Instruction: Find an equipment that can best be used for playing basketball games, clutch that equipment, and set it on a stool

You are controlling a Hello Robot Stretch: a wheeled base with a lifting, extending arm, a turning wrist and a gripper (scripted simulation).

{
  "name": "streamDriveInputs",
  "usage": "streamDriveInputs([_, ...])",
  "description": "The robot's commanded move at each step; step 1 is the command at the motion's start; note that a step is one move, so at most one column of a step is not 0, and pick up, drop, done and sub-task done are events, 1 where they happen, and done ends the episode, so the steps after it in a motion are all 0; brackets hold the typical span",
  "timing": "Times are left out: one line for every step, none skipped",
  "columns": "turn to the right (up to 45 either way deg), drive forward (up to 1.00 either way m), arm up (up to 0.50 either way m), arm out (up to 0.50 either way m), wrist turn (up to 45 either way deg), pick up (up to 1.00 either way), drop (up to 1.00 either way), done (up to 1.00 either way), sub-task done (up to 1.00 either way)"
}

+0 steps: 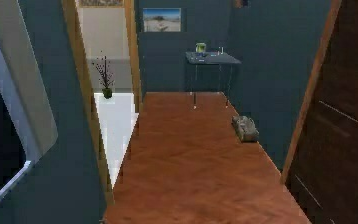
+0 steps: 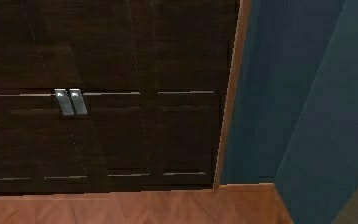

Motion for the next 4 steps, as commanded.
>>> streamDriveInputs([0.0,1.0,0.0,0.0,0.0,0.0,0.0,0.0,0.0])
streamDriveInputs([6.0,0.0,0.0,0.0,0.0,0.0,0.0,0.0,0.0])
streamDriveInputs([0.0,0.55,0.0,0.0,0.0,0.0,0.0,0.0,0.0])
streamDriveInputs([-45.0,0.0,0.0,0.0,0.0,0.0,0.0,0.0,0.0])
